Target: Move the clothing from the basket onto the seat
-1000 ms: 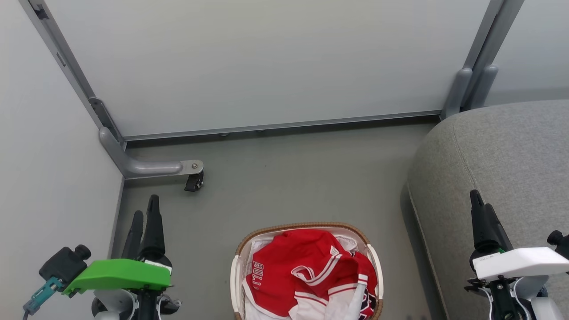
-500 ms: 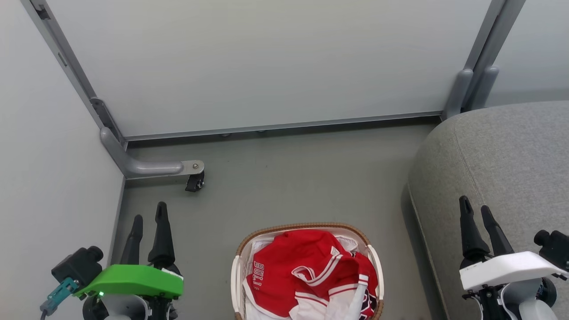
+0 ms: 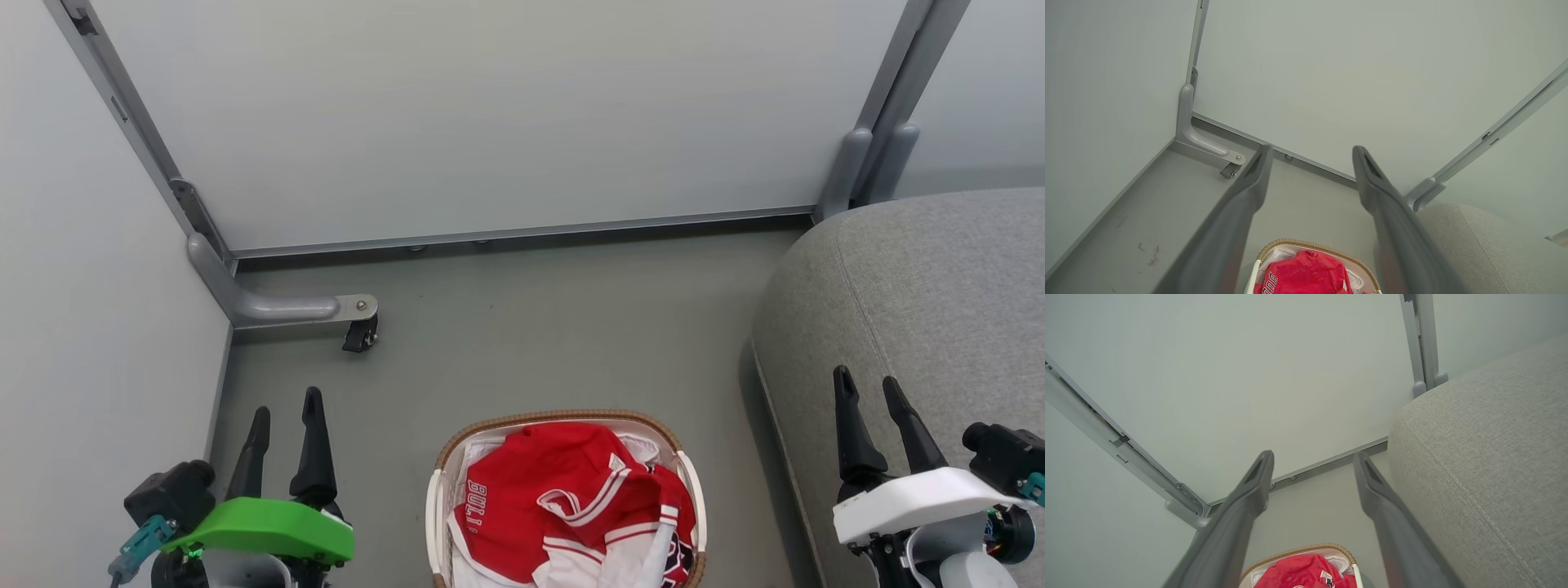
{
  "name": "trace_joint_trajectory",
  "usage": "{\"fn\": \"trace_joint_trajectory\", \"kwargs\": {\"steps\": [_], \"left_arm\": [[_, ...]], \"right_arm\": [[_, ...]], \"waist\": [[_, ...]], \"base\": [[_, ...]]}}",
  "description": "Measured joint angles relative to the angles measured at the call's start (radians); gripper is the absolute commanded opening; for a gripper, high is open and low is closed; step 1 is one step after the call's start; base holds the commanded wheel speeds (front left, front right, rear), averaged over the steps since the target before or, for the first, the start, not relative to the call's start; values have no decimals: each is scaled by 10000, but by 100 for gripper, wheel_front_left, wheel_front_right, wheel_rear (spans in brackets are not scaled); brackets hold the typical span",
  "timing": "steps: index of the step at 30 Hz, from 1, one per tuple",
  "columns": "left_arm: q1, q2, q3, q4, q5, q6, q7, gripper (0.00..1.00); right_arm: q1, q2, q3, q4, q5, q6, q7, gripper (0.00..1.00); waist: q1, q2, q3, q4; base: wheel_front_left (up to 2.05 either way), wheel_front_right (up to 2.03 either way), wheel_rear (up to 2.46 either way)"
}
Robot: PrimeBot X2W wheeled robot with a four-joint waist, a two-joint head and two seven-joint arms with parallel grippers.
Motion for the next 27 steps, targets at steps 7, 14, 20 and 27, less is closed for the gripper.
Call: {"fn": "trace_joint_trajectory", "kwargs": {"steps": [7,14,20,27], "left_arm": [[83,4,-50,155,604,0,-150,100],[84,10,-136,364,1116,2,-332,100],[84,15,-184,616,1498,-8,-451,100],[84,23,-238,807,1950,-35,-616,100]], "right_arm": [[14,-8,0,-8,-740,0,-159,100],[97,-21,-40,-31,-1384,0,-332,100],[137,-27,-77,-40,-1952,0,-453,100],[171,-35,-86,-46,-2520,0,-619,100]], "waist": [[0,0,-3,31],[0,0,7,90],[0,0,2,127],[0,0,-10,153]], "base": [[0,0,0],[0,0,0],[0,0,0],[0,0,0]]}}
